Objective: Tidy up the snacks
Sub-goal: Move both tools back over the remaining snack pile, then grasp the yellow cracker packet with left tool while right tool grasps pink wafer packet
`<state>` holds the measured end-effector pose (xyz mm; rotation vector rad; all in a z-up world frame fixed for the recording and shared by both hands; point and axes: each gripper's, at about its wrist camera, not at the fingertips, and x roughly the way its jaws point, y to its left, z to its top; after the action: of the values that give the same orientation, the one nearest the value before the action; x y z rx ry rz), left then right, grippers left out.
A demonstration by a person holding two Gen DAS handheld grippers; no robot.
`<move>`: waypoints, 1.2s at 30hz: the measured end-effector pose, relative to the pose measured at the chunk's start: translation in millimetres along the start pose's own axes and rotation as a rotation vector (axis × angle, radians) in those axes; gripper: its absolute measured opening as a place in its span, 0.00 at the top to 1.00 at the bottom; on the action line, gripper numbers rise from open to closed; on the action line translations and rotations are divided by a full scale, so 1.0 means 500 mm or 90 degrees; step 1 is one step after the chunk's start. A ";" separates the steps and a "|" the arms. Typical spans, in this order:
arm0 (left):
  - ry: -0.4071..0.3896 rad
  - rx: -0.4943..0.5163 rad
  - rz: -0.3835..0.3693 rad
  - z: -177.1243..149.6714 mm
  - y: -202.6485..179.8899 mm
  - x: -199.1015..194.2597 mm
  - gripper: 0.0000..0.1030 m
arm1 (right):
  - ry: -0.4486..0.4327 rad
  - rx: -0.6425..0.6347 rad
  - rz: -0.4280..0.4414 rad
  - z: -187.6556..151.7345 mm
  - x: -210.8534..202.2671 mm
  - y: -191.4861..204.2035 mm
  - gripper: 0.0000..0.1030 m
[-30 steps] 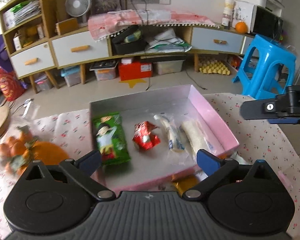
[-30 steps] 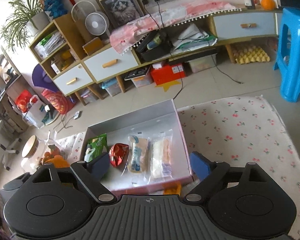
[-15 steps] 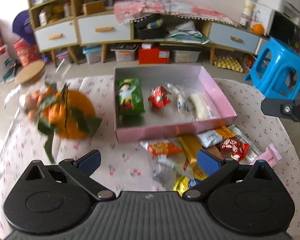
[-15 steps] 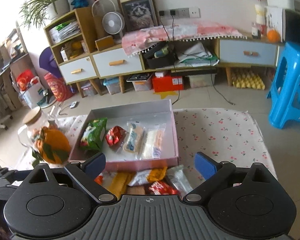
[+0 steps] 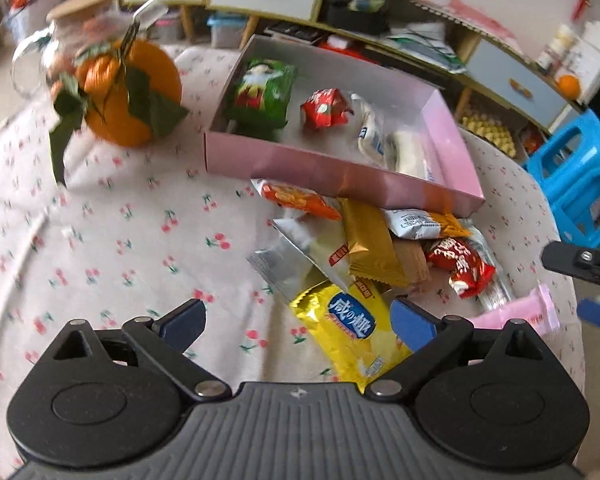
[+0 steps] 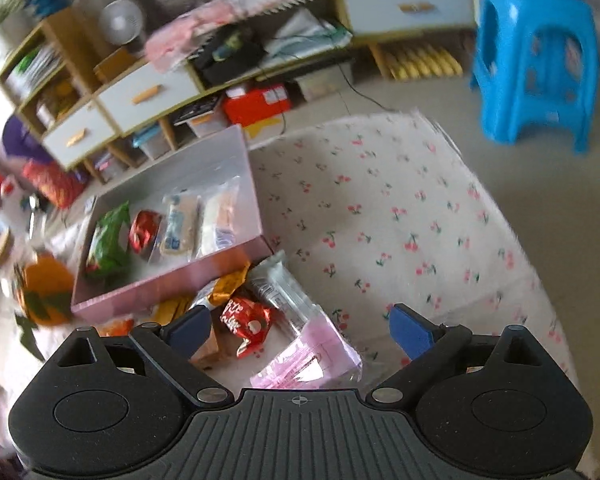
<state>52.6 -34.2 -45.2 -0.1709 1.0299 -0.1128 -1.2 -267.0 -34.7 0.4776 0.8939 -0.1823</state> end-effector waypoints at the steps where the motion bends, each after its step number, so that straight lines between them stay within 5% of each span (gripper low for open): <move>1: -0.002 -0.011 0.004 -0.003 -0.004 0.007 0.07 | 0.004 0.015 0.001 0.003 0.005 -0.008 0.06; 4: 0.001 -0.026 0.014 -0.016 -0.017 0.028 0.13 | 0.002 0.033 0.000 0.005 0.017 -0.019 0.08; 6: 0.004 -0.024 0.026 -0.022 -0.028 0.043 0.16 | 0.003 0.044 0.003 0.005 0.023 -0.028 0.19; 11: -0.007 0.014 0.027 -0.034 -0.053 0.048 0.19 | 0.020 0.074 0.031 0.006 0.046 -0.051 0.69; 14: -0.011 0.054 0.015 -0.044 -0.054 0.042 0.25 | 0.048 0.070 0.042 -0.006 0.058 -0.058 0.79; 20: 0.027 0.102 -0.065 -0.060 -0.018 0.012 0.53 | 0.093 0.058 0.066 -0.046 0.038 -0.070 0.81; 22: 0.042 0.116 -0.077 -0.064 -0.003 0.003 0.55 | 0.110 0.058 0.084 -0.060 0.028 -0.075 0.81; 28: 0.073 0.149 -0.101 -0.076 0.032 -0.022 0.56 | 0.189 0.011 0.103 -0.122 0.024 -0.066 0.74; 32: 0.059 0.182 -0.105 -0.079 0.047 -0.028 0.54 | 0.182 -0.065 0.102 -0.147 0.006 -0.044 0.72; 36: 0.023 0.231 -0.111 -0.094 0.054 -0.043 0.39 | 0.141 -0.164 0.112 -0.148 -0.022 -0.023 0.48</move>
<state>1.5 -7.9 -56.1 0.0722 1.0122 -0.4580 -64.2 -242.4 -69.1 0.3376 1.0688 0.1485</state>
